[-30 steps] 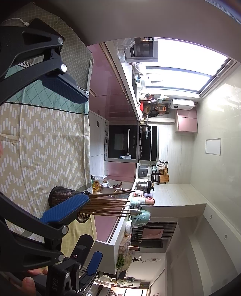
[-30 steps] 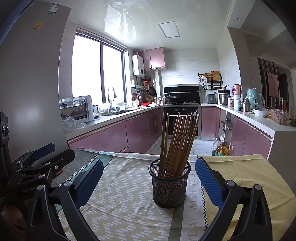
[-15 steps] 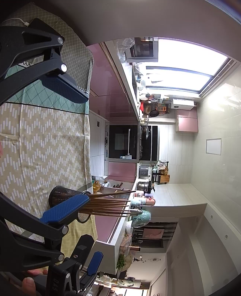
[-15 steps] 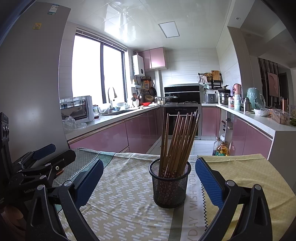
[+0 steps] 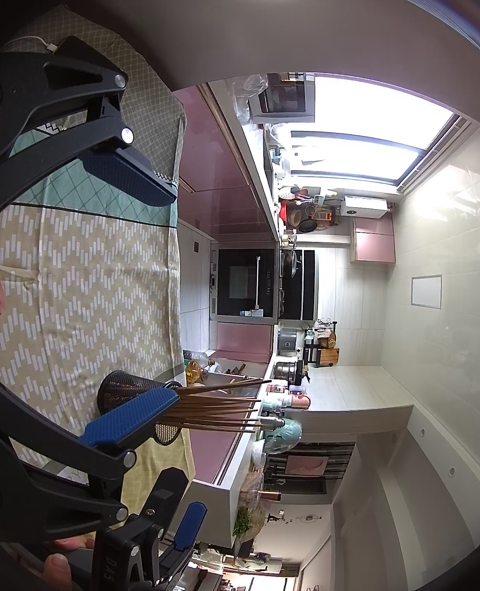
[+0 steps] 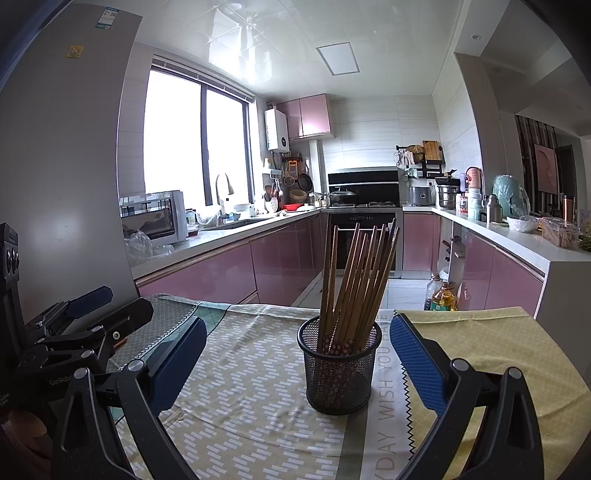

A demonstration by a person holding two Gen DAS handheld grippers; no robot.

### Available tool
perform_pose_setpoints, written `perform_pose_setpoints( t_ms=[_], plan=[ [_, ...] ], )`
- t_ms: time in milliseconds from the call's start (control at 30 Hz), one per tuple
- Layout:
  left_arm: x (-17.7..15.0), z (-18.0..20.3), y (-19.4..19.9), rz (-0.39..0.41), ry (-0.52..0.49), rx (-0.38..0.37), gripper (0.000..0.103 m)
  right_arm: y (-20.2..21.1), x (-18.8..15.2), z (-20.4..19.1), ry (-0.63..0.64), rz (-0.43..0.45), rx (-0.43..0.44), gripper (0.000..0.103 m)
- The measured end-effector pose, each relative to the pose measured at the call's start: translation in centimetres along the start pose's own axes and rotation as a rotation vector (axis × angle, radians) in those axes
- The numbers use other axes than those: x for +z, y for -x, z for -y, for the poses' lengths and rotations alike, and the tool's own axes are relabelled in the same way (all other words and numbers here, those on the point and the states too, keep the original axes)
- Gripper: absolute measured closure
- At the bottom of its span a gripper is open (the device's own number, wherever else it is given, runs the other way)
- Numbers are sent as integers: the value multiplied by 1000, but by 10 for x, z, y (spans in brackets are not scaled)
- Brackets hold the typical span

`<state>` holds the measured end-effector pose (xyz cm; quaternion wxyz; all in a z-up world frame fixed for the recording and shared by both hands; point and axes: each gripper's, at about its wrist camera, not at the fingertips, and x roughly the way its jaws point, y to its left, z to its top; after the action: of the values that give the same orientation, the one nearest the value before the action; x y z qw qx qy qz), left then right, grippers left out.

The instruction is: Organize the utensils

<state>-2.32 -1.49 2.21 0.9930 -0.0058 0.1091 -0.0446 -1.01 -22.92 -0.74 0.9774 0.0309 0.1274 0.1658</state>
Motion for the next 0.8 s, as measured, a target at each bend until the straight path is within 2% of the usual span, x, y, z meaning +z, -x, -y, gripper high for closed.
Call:
perform_pose_setpoints(
  t_ms=[800],
  plan=[
    [0,1,-1,-1,-1,-1,6,-1,0,0,-6,0,3,7]
  ],
)
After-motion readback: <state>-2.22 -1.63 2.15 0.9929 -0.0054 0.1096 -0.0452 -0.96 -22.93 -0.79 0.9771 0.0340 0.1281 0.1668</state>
